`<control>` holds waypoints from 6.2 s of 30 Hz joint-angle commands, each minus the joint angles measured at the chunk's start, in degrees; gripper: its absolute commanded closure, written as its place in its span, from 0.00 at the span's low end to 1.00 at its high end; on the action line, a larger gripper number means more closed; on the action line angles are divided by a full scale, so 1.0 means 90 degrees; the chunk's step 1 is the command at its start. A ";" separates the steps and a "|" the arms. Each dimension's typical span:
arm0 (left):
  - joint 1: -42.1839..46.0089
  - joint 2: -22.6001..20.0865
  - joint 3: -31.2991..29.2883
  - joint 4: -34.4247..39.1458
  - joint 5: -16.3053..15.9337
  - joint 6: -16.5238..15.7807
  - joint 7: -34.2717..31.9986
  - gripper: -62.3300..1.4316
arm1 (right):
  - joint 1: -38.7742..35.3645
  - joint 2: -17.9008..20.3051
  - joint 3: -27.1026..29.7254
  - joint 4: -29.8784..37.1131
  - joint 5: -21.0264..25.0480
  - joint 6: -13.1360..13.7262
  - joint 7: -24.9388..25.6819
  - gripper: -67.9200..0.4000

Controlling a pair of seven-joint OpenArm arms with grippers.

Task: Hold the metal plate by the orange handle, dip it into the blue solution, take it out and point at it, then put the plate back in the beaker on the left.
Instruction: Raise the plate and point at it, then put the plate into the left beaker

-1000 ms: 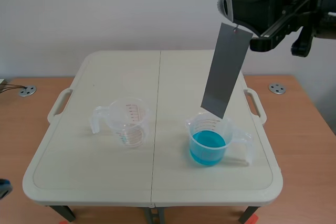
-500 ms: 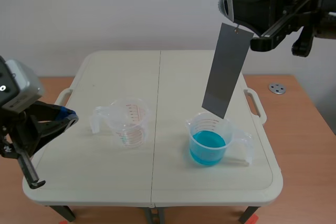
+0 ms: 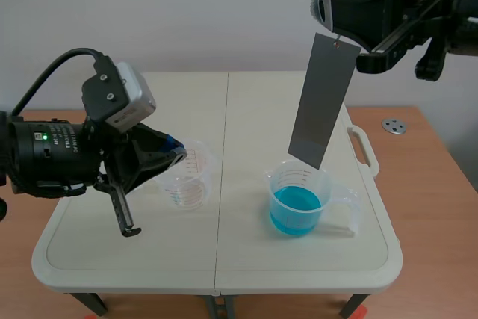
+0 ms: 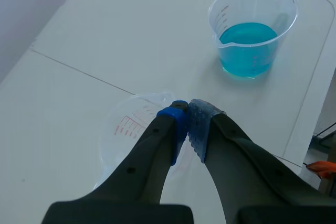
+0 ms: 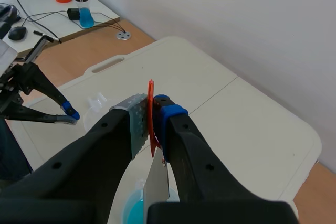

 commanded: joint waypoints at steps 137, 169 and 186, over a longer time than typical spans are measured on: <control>0.6819 0.0131 -0.3245 -0.0129 0.0092 0.1185 -0.1758 0.93 | 0.3551 -0.1928 -0.2752 -0.3806 -0.1358 0.0070 0.0352 0.98; 0.6817 0.0131 -0.3245 -0.0129 0.0092 0.1183 -0.1761 0.93 | 0.3657 -0.2242 -0.3342 -0.4699 -0.2035 0.0070 0.1052 0.98; 0.6817 0.0131 -0.3245 -0.0129 0.0087 0.1183 -0.1758 0.93 | 0.3636 -0.2239 -0.3339 -0.5513 -0.2232 0.0070 0.1455 0.98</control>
